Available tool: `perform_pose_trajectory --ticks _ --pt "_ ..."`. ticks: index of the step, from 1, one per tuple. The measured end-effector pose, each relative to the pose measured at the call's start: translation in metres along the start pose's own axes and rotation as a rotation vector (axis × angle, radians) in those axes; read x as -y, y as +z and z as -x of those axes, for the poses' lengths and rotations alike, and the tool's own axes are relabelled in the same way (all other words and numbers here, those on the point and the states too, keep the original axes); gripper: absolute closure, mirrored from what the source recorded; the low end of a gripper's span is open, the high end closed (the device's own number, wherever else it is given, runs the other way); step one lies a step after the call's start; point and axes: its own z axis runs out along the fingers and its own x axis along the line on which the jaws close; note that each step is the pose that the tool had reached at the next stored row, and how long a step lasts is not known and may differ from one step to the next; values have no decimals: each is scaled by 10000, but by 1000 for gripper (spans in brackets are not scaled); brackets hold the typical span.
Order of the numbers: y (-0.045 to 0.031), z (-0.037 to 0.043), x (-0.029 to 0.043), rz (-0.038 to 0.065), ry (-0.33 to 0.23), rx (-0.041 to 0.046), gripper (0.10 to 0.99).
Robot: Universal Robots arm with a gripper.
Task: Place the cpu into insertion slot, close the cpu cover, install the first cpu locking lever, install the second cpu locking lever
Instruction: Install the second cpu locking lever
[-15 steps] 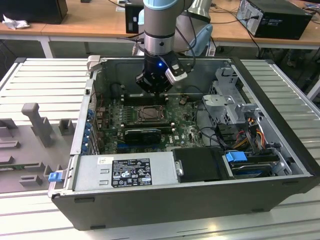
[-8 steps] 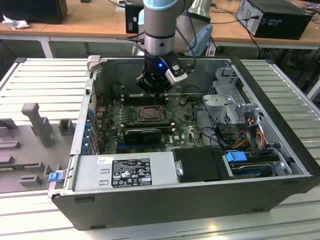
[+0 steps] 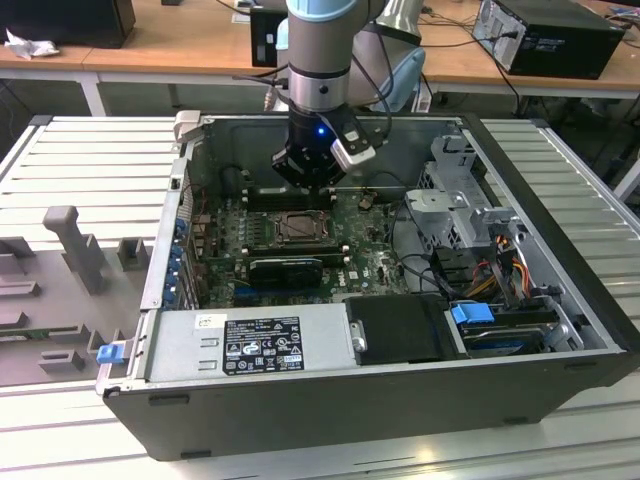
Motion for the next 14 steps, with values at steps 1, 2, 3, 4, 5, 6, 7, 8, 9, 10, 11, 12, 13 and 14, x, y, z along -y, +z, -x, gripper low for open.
perform_pose_trajectory --ticks 1,2,3,4,5,6,7,8,9,10,11,12,13,14 --pt "0 0 5 -2 0 0 980" --pt "-1 0 12 -12 -1 -1 980" --pt "-1 -1 18 -15 -1 -1 980" --pt "-1 -1 22 -16 -1 -1 980" --pt "0 -1 26 -14 0 1 980" --pt "0 -1 26 -14 1 0 980" --pt "-8 -1 27 -18 0 -3 980" --pt "-34 0 26 -16 0 -1 980" --pt "-56 1 26 -15 0 0 980" --pt "-84 1 25 -15 0 0 980" --pt "-169 4 24 -17 1 -1 980" --pt "-227 5 23 -17 2 0 980" --pt "-303 7 22 -23 3 -1 980" --pt "-396 10 20 -33 1 -2 980"
